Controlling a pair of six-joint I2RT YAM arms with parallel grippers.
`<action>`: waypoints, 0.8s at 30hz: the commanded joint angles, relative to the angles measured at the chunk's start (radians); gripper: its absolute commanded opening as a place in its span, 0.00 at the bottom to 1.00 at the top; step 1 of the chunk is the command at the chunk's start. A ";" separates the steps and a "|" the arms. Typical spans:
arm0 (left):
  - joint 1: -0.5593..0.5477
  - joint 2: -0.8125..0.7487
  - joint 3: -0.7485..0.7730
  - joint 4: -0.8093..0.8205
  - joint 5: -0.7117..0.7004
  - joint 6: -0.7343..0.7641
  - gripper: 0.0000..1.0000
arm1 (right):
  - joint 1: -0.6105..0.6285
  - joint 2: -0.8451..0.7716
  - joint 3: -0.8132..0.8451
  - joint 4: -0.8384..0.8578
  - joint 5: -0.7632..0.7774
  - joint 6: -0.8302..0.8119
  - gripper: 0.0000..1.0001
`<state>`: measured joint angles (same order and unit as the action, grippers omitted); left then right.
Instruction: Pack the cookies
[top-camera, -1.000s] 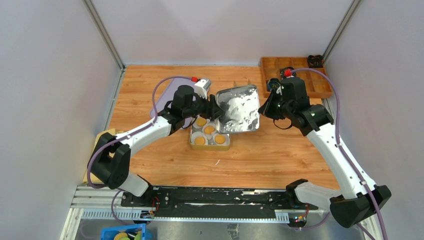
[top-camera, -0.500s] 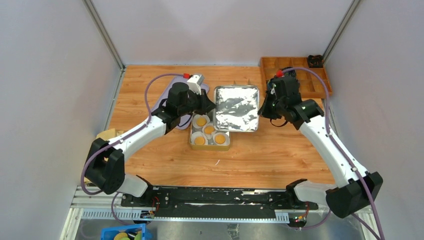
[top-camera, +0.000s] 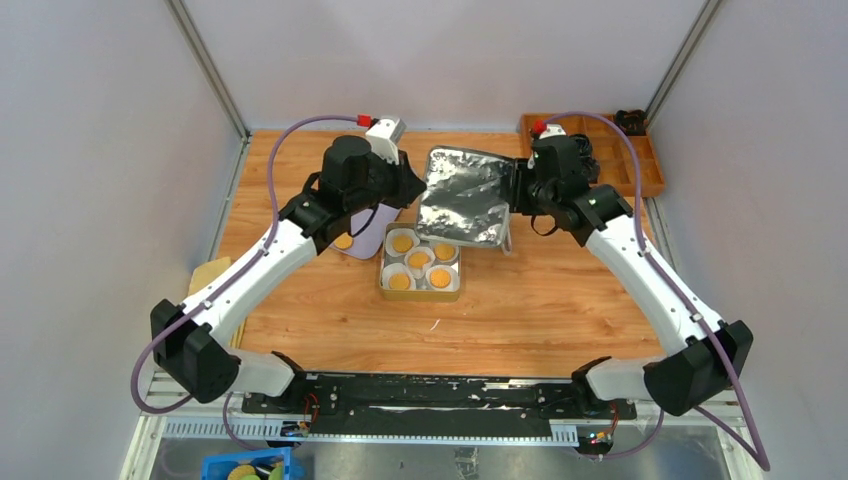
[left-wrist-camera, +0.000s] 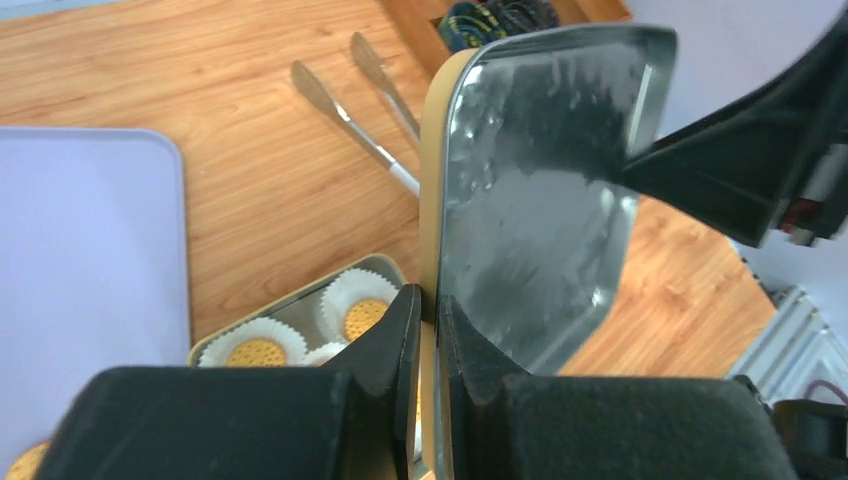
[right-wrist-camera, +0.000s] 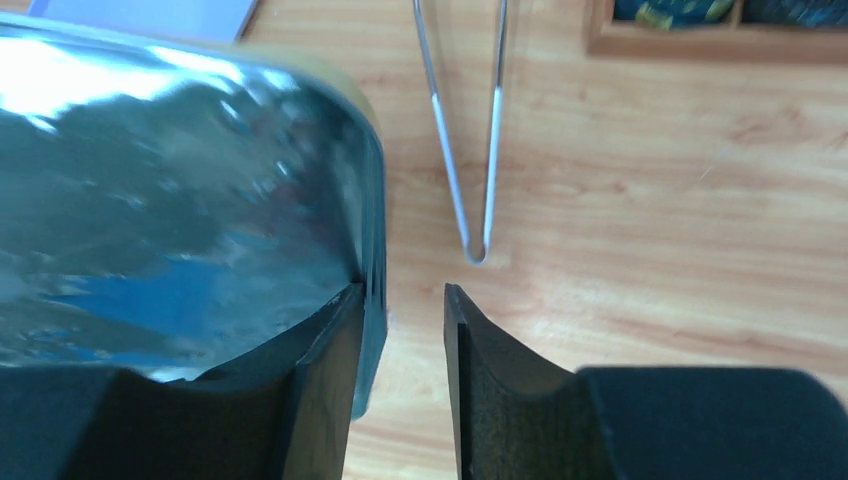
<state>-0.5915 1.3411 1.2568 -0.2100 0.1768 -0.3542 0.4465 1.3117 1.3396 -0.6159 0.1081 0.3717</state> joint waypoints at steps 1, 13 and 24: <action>-0.007 0.028 0.089 -0.134 -0.070 0.048 0.10 | 0.069 -0.047 0.044 0.032 0.160 -0.163 0.41; -0.005 0.294 0.561 -0.458 -0.131 0.086 0.10 | 0.403 -0.159 -0.064 0.124 0.446 -0.425 0.43; 0.042 0.402 0.701 -0.545 -0.094 0.089 0.09 | 0.626 -0.219 -0.124 0.270 0.525 -0.661 0.53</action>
<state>-0.5713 1.7248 1.9247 -0.7151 0.0467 -0.2615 1.0084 1.0969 1.2465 -0.4244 0.5545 -0.1562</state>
